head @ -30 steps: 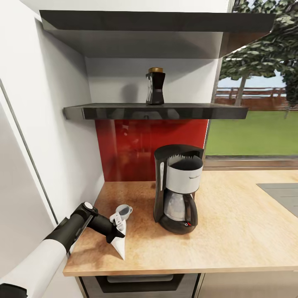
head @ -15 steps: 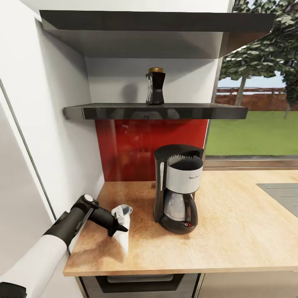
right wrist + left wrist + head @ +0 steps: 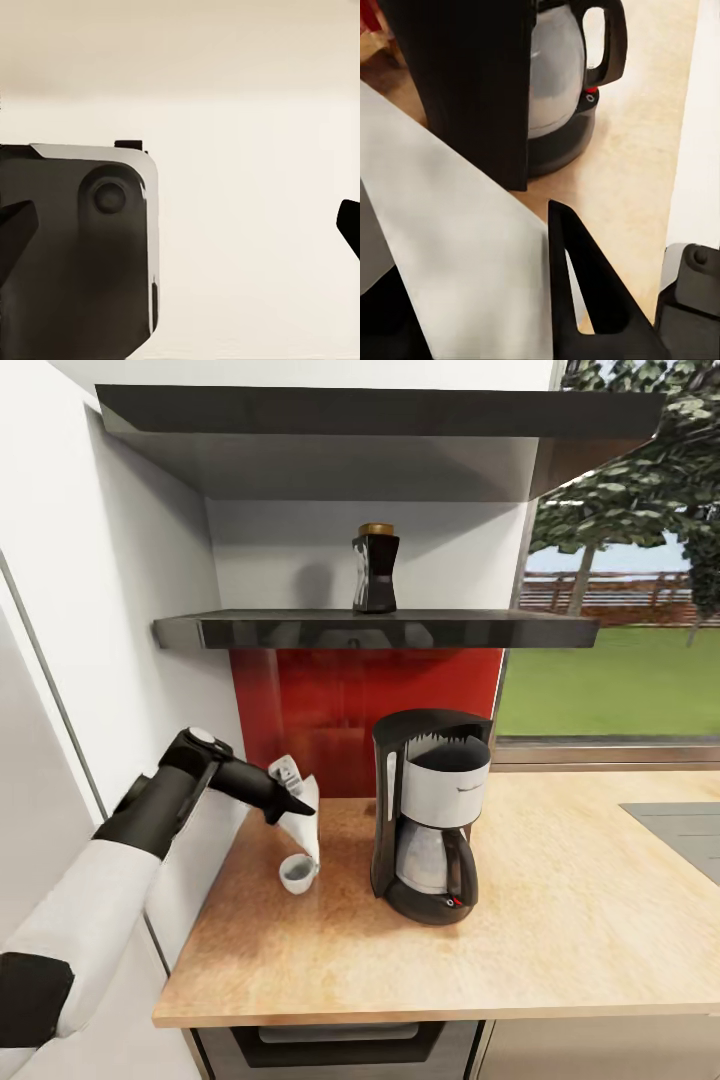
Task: Set up a coffee station on the kitchen countertop: keep the coffee maker on the countertop, move the bottle of coffee from the kitchen shelf to the counter next to the coffee maker, place a paper coffee filter on top of the coffee maker, put the saucer next to the coffee maker with the coffee cup on the saucer, and place the electric kettle next to the coffee maker.
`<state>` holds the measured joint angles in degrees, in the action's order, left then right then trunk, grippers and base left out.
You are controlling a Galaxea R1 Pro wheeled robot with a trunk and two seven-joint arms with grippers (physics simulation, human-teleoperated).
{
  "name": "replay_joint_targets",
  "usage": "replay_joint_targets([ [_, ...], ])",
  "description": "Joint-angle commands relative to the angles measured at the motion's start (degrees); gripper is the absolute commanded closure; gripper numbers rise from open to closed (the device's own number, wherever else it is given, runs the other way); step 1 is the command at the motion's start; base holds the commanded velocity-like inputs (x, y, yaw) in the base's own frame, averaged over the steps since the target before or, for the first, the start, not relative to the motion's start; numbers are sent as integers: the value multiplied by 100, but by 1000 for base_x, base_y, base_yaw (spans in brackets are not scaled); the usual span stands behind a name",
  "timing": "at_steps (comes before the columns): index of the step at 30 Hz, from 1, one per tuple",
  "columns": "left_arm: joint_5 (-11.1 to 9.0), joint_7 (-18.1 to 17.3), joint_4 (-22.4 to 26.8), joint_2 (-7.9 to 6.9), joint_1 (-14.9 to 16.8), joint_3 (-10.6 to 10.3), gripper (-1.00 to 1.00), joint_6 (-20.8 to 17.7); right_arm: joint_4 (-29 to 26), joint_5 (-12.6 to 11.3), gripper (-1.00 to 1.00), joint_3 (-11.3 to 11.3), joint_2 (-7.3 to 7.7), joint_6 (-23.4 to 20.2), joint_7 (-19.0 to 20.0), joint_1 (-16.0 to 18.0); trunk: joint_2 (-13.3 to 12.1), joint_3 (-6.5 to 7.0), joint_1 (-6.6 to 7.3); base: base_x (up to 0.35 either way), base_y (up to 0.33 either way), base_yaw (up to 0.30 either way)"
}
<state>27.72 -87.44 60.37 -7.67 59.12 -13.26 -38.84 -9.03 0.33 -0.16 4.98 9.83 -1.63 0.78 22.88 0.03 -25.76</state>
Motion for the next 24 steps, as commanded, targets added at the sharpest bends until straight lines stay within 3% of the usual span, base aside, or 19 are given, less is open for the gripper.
replay_joint_targets([
  [1, 38, -40, 7, 4, 111, -8, 100, -85, -1, 3, -100, -1, -4, 18, -12, 1, 4, -4, -2, 0, 0, 0],
  [7, 40, -44, 9, 13, 606, -11, 100, -170, -17, -4, -100, -1, -21, 18, -12, 1, 4, -4, -2, 0, 0, 0],
  [19, 52, -16, 11, 41, 1141, -35, 100, -268, -321, -32, -100, -18, -12, -8, -6, 1, 4, -4, -2, 0, 0, 0],
  [24, 239, -41, 24, 65, 1287, -45, 100, -425, -360, -42, -100, -19, -14, -16, 11, 1, 4, -4, -2, 0, 0, 0],
])
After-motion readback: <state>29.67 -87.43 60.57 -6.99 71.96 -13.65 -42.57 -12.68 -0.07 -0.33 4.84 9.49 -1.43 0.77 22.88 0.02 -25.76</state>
